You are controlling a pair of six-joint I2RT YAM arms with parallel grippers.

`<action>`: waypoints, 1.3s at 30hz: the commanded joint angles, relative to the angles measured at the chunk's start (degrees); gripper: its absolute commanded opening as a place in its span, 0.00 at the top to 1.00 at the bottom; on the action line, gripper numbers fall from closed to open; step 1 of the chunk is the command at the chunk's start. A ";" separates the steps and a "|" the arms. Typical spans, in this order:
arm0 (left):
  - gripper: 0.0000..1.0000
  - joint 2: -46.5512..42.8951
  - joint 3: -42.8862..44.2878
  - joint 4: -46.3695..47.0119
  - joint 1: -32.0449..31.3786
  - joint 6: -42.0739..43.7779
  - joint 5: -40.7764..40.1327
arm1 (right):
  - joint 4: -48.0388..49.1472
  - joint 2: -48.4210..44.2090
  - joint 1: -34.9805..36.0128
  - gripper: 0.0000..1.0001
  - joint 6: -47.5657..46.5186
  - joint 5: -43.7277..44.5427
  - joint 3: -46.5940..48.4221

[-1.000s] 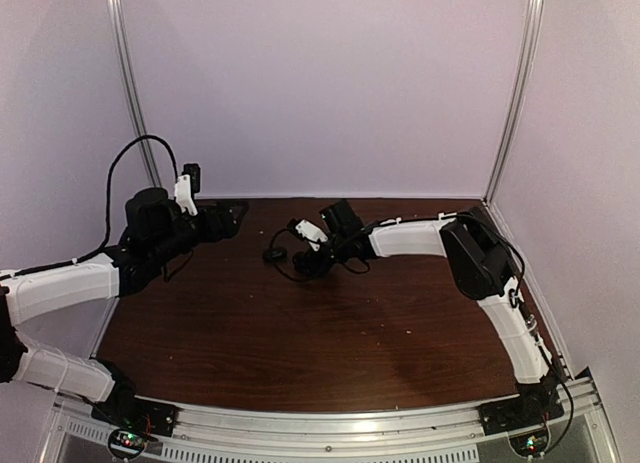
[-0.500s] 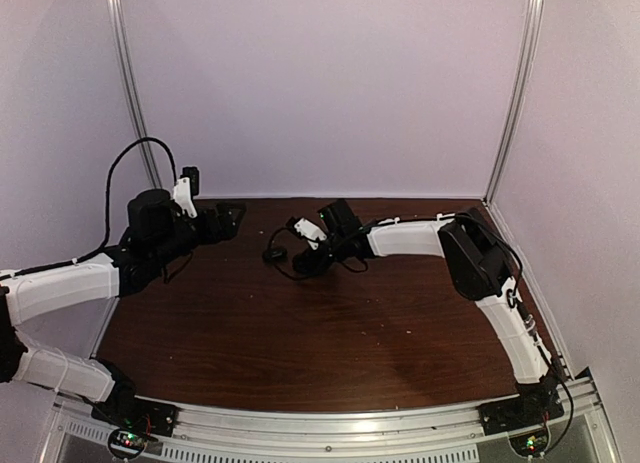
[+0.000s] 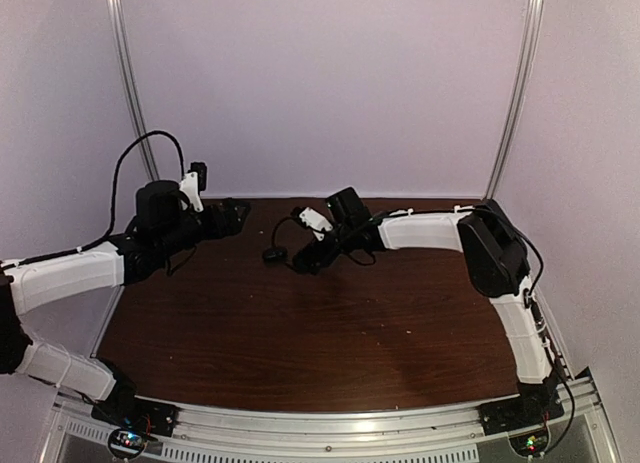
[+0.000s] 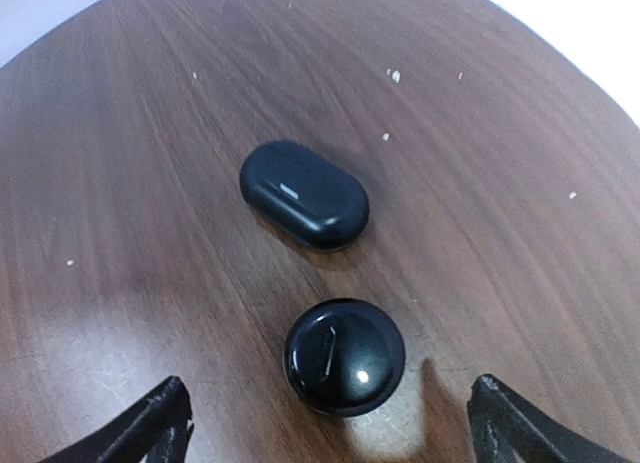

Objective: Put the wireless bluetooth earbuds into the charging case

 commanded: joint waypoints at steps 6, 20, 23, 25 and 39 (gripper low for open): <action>0.02 7.74 14.45 -9.43 0.23 6.49 0.66 | 9.69 -21.51 -3.55 0.00 4.10 6.83 -14.33; 0.02 20.94 23.70 -6.51 1.60 10.97 9.02 | 22.91 -48.78 -8.13 0.00 15.44 29.84 -44.20; 0.02 22.74 22.81 -5.32 1.80 13.07 11.47 | 27.12 -52.35 -8.61 0.00 19.05 32.26 -51.73; 0.02 23.58 21.14 -3.38 1.82 13.20 12.81 | 30.07 -53.97 -8.82 0.00 20.86 31.57 -56.12; 0.02 19.88 2.34 11.36 1.81 8.86 9.00 | 34.96 -50.93 -9.59 0.00 29.57 27.92 -65.24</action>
